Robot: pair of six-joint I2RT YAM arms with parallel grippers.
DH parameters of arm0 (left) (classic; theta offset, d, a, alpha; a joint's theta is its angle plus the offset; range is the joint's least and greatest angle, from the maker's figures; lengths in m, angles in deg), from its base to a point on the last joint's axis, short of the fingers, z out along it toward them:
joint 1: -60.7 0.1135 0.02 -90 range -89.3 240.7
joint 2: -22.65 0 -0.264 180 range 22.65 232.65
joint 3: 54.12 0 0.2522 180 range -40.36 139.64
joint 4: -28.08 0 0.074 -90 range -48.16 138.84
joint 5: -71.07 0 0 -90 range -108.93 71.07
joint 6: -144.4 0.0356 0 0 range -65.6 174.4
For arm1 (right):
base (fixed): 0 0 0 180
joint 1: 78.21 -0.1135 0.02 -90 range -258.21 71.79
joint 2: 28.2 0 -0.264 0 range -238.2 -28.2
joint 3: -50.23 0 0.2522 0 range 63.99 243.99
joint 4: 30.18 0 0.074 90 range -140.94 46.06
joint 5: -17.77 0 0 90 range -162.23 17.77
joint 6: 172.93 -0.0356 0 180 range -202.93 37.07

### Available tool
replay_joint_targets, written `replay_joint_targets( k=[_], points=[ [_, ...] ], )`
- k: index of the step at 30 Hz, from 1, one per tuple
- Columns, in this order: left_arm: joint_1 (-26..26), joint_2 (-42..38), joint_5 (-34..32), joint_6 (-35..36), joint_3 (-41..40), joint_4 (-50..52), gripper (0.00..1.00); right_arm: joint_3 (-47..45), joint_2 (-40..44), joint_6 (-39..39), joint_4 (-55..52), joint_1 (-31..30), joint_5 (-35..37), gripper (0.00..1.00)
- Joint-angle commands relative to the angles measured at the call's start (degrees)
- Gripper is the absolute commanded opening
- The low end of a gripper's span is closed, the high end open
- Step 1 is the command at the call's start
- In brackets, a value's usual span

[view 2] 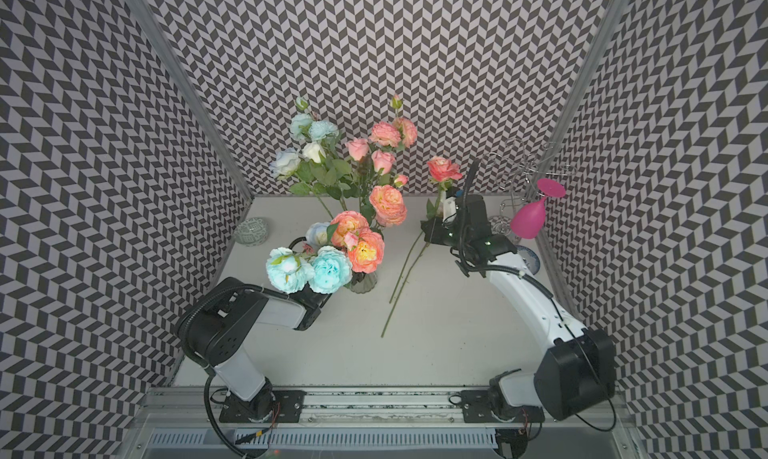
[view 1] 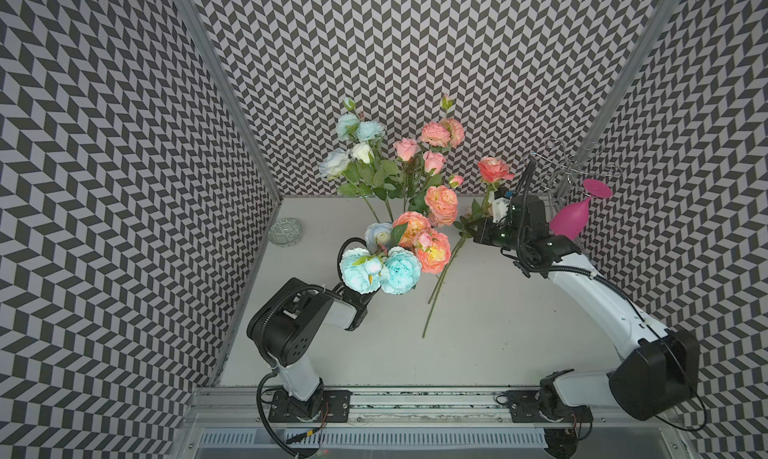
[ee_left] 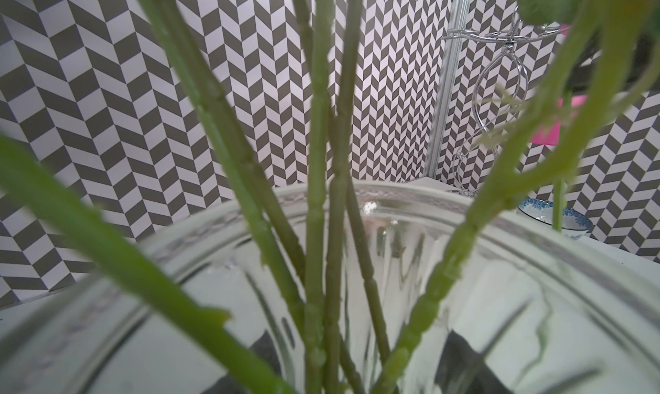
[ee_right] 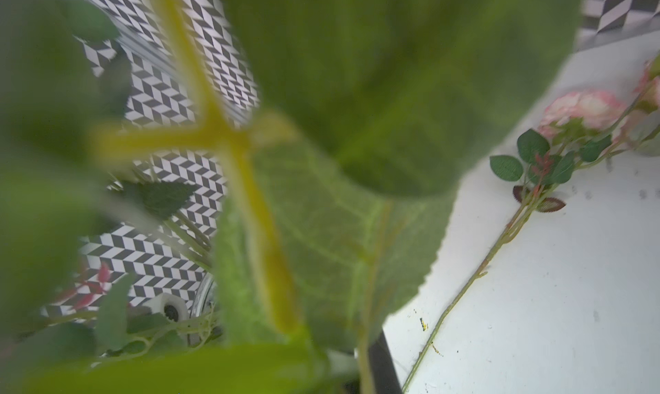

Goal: Pick out pink flowers from the vase
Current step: Place the flower at the center of the board.

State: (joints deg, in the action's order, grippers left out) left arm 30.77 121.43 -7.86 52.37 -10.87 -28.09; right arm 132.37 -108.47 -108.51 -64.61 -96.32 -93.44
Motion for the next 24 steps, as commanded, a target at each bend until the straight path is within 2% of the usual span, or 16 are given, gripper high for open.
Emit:
replay_joint_targets(
  k=[1, 8, 13, 20, 24],
  points=[
    [-0.3, 2.0, 0.6, -1.7, -0.4, 7.6, 0.00, -2.2, -3.2, -1.0, 3.7, 0.5, -4.8, 0.00],
    [-0.3, 2.1, 0.6, -1.3, -0.3, 7.4, 0.00, -4.5, -11.1, -2.3, 8.8, 0.5, -2.0, 0.00],
    [-0.3, 2.1, 0.5, -1.2, -0.1, 7.4, 0.00, -4.8, -16.0, -2.4, 10.7, 0.7, 4.0, 0.00],
    [-0.4, 1.9, 0.5, -1.2, -0.2, 7.7, 0.00, -11.3, -19.1, -7.7, 20.4, 0.6, 7.7, 0.02],
    [-0.3, 1.4, 0.7, -1.0, -0.3, 7.9, 0.00, -14.0, -18.1, -8.8, 23.1, 0.5, 10.2, 0.08]
  ],
)
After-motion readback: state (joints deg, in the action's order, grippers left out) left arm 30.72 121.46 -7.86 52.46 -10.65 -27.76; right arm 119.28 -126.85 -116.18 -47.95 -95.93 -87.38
